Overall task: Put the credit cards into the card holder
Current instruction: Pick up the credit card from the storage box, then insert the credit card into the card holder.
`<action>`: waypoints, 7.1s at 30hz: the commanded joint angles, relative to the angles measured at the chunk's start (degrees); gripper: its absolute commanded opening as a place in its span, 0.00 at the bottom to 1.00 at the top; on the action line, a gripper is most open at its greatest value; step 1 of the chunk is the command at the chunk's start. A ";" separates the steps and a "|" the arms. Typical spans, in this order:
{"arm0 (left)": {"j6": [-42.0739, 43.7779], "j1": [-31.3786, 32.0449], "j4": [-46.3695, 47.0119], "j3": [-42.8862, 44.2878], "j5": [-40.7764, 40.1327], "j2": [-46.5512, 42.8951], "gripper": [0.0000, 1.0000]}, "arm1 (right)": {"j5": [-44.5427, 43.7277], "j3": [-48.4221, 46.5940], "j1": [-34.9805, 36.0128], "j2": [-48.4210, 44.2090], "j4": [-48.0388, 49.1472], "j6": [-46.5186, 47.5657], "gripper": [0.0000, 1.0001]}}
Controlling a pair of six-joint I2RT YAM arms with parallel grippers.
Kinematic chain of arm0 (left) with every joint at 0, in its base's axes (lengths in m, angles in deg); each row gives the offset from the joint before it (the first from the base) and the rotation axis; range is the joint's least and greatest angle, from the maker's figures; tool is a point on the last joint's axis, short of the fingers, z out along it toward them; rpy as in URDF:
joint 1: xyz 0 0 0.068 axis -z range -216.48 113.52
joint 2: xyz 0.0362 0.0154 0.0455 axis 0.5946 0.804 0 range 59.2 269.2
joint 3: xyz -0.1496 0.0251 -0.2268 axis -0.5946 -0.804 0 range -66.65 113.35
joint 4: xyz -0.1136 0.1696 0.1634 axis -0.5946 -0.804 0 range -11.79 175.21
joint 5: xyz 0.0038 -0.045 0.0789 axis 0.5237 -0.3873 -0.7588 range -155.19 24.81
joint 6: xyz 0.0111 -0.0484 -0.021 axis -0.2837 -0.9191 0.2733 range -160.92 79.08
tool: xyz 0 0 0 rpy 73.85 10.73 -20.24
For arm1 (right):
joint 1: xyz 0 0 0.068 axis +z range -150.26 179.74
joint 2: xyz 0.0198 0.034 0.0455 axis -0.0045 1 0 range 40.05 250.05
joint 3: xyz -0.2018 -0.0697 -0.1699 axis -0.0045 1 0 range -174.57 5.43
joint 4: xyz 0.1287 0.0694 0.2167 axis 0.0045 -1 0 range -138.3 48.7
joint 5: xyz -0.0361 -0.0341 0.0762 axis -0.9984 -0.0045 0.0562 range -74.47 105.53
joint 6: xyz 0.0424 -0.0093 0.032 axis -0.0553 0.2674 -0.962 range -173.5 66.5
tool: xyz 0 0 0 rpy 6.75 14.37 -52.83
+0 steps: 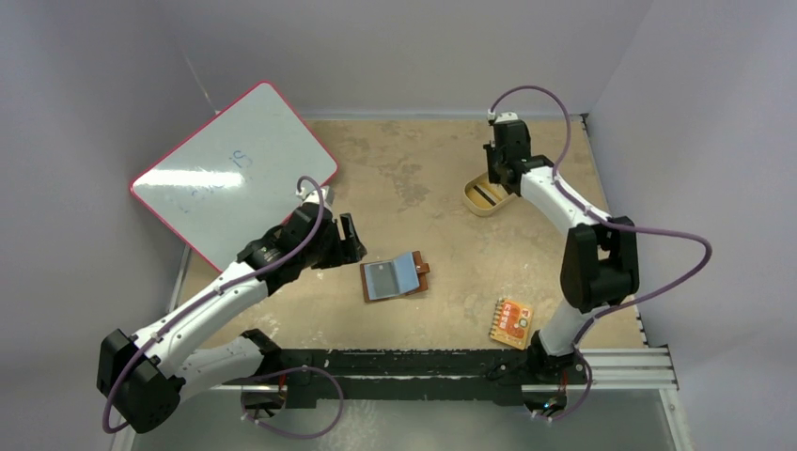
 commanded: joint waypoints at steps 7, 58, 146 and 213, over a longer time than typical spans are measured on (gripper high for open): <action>-3.17 0.10 4.30 -1.05 0.81 1.73 0.67 | 21.39 7.33 0.01 -14.25 -0.12 -11.50 0.00; -6.80 0.14 25.32 -14.81 4.58 19.10 0.00 | 33.33 41.05 28.85 -18.53 29.91 -46.09 0.00; -9.61 0.24 23.92 -15.69 4.55 19.71 0.00 | 25.34 45.37 28.80 -17.71 43.20 -52.08 0.00; -15.56 1.05 20.92 -19.83 1.08 18.67 0.00 | 21.40 58.51 34.14 -16.45 53.71 -60.77 0.00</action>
